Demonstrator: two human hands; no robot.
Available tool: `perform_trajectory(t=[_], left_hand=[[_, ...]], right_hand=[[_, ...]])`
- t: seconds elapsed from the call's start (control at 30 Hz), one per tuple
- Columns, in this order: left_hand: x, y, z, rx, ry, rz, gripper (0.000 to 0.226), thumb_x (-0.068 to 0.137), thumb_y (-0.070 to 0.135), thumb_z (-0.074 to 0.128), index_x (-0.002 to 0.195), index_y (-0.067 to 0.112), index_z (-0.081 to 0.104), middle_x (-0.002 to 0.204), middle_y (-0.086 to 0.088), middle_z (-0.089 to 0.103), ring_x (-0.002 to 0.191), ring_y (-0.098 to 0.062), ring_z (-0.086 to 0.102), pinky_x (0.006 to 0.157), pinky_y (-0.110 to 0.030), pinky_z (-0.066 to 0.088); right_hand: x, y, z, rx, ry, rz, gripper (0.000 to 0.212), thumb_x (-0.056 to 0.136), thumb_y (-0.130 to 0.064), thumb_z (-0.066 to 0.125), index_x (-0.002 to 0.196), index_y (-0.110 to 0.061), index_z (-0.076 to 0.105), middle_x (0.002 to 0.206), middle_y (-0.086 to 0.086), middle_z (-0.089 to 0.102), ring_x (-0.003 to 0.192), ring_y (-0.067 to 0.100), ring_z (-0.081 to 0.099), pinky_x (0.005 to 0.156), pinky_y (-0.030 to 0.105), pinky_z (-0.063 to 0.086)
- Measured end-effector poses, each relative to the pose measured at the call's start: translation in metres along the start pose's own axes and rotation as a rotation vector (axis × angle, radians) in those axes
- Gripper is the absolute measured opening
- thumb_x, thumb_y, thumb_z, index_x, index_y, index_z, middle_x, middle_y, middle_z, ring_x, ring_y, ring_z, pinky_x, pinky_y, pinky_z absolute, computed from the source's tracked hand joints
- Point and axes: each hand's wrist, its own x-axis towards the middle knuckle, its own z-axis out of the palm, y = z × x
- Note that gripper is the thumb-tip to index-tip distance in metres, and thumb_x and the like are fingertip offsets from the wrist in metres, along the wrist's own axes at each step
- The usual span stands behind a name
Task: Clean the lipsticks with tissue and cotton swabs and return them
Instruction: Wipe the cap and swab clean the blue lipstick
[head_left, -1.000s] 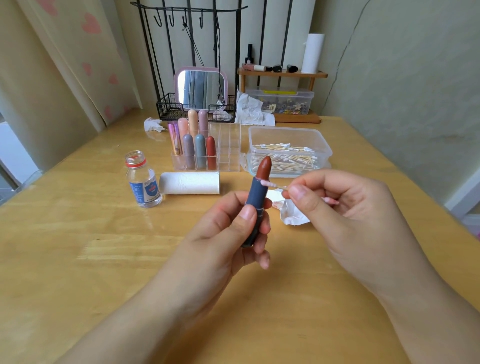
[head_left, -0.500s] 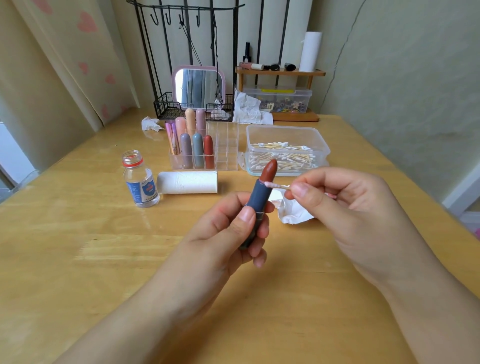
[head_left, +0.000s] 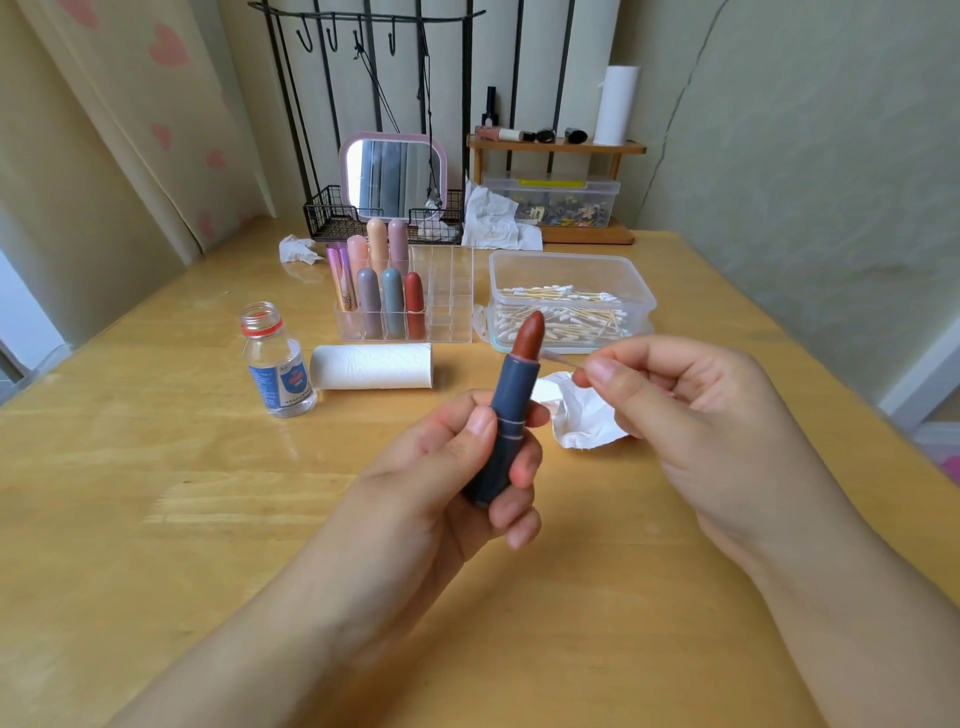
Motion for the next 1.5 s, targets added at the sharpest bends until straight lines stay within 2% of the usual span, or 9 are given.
perform_trajectory(t=[0.1, 0.17, 0.4, 0.5, 0.77, 1.03, 1.1, 1.23, 1.5], left_hand=[[-0.001, 0.003, 0.000, -0.013, 0.071, 0.017, 0.035, 0.076, 0.022, 0.065, 0.104, 0.007, 0.050, 0.067, -0.004, 0.049, 0.052, -0.013, 0.040, 0.052, -0.024, 0.043], [-0.001, 0.005, 0.000, -0.002, 0.087, 0.040, 0.033, 0.076, 0.021, 0.062, 0.102, 0.008, 0.045, 0.067, -0.004, 0.049, 0.051, -0.013, 0.041, 0.052, -0.024, 0.043], [-0.001, 0.003, 0.000, 0.054, 0.096, 0.031, 0.022, 0.085, 0.022, 0.051, 0.092, 0.005, 0.064, 0.075, -0.010, 0.059, 0.059, -0.018, 0.052, 0.057, -0.030, 0.049], [-0.001, 0.003, 0.001, 0.062, 0.100, 0.022, 0.023, 0.084, 0.024, 0.052, 0.089, 0.009, 0.069, 0.073, -0.008, 0.056, 0.057, -0.017, 0.049, 0.057, -0.029, 0.049], [-0.003, 0.002, 0.003, 0.150, 0.109, 0.024, 0.020, 0.085, 0.022, 0.051, 0.091, 0.008, 0.063, 0.072, -0.006, 0.054, 0.059, -0.015, 0.044, 0.058, -0.026, 0.047], [-0.003, 0.000, 0.002, 0.096, 0.078, 0.023, 0.019, 0.086, 0.021, 0.053, 0.089, 0.009, 0.068, 0.069, -0.006, 0.052, 0.056, -0.015, 0.042, 0.057, -0.026, 0.046], [-0.002, -0.002, 0.000, 0.070, 0.034, 0.025, 0.018, 0.089, 0.022, 0.056, 0.092, 0.009, 0.068, 0.070, -0.005, 0.053, 0.055, -0.014, 0.042, 0.058, -0.026, 0.046], [0.000, -0.006, -0.005, -0.008, -0.071, 0.010, 0.028, 0.089, 0.031, 0.060, 0.099, 0.006, 0.065, 0.073, -0.006, 0.054, 0.055, -0.013, 0.045, 0.060, -0.028, 0.046], [-0.001, -0.005, -0.006, -0.120, -0.149, -0.030, 0.027, 0.092, 0.029, 0.056, 0.102, 0.004, 0.062, 0.076, -0.006, 0.057, 0.056, -0.011, 0.050, 0.063, -0.029, 0.046]], right_hand=[[-0.001, -0.002, 0.000, 0.037, -0.038, -0.002, 0.012, 0.079, -0.026, 0.070, 0.069, -0.020, 0.068, 0.062, -0.011, 0.065, 0.048, 0.000, 0.048, 0.051, 0.008, 0.038], [-0.001, -0.001, 0.000, 0.078, -0.079, 0.007, 0.015, 0.077, -0.026, 0.061, 0.067, -0.019, 0.069, 0.065, -0.011, 0.066, 0.049, 0.000, 0.047, 0.052, 0.009, 0.038], [-0.002, -0.001, 0.001, 0.065, -0.132, -0.041, 0.015, 0.077, -0.025, 0.060, 0.069, -0.028, 0.072, 0.053, -0.008, 0.052, 0.050, 0.002, 0.041, 0.054, 0.012, 0.038], [-0.003, -0.002, 0.001, 0.022, -0.125, -0.069, 0.013, 0.077, -0.027, 0.061, 0.072, -0.029, 0.072, 0.060, 0.012, 0.054, 0.059, 0.010, 0.049, 0.059, 0.016, 0.042], [-0.006, -0.002, 0.001, -0.099, -0.078, -0.140, 0.008, 0.078, -0.034, 0.067, 0.078, -0.027, 0.070, 0.072, 0.014, 0.063, 0.068, 0.027, 0.056, 0.063, 0.017, 0.045], [-0.004, -0.002, -0.003, -0.080, -0.120, -0.133, 0.010, 0.080, -0.026, 0.062, 0.079, -0.021, 0.070, 0.067, 0.020, 0.054, 0.060, 0.014, 0.046, 0.057, 0.016, 0.039], [-0.003, -0.002, -0.003, -0.060, -0.131, -0.133, 0.010, 0.079, -0.025, 0.062, 0.077, -0.019, 0.070, 0.063, 0.017, 0.054, 0.058, 0.008, 0.046, 0.056, 0.014, 0.039], [-0.002, -0.001, -0.004, 0.032, -0.143, -0.115, 0.011, 0.079, -0.019, 0.059, 0.072, -0.016, 0.068, 0.056, -0.018, 0.059, 0.056, -0.004, 0.049, 0.058, 0.007, 0.040], [0.000, 0.000, -0.006, 0.115, -0.156, -0.046, 0.009, 0.078, -0.019, 0.058, 0.073, -0.015, 0.064, 0.056, -0.016, 0.059, 0.056, -0.003, 0.050, 0.059, 0.009, 0.041]])
